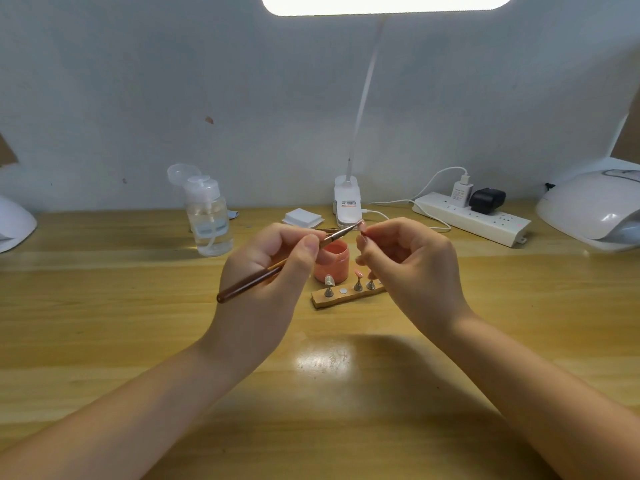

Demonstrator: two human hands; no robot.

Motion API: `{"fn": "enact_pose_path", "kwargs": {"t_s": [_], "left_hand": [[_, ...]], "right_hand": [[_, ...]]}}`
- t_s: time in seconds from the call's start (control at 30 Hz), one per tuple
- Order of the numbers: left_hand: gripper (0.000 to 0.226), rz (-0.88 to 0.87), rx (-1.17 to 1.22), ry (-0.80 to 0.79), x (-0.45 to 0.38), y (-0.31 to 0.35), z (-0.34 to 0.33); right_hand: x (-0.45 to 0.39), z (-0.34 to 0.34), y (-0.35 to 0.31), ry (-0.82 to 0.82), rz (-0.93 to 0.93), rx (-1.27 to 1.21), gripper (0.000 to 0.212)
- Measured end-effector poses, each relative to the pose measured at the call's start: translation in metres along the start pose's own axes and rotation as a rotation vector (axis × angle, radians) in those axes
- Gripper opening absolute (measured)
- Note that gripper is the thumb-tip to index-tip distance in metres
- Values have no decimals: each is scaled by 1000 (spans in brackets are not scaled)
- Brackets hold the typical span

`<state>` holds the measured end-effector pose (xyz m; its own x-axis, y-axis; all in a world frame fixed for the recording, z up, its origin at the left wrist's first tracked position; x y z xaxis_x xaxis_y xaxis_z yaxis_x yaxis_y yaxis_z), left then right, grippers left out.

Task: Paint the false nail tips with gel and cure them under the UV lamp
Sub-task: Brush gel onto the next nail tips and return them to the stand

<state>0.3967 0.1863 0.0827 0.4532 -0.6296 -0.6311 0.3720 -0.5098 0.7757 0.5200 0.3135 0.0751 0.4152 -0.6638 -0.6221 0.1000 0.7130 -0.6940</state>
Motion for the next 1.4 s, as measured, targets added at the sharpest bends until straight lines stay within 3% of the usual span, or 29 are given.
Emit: {"fn": "enact_pose_path", "kwargs": {"t_s": [1.4], "left_hand": [[13, -46, -9, 7, 2, 2, 0]], "right_hand": [[1, -2, 4, -23, -20, -19, 11]]}}
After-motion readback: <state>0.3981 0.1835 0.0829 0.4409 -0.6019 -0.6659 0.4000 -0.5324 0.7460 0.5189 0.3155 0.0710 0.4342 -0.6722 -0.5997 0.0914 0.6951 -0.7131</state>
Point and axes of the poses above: each hand's wrist, its own x-axis away from the middle knuckle, its own z-axis out of the back of the hand, y = z × x, the point moved 4 cm from there along -x, towards the middle knuckle, and after that the axes turned 10 degrees about x, right-handed, at the moved point
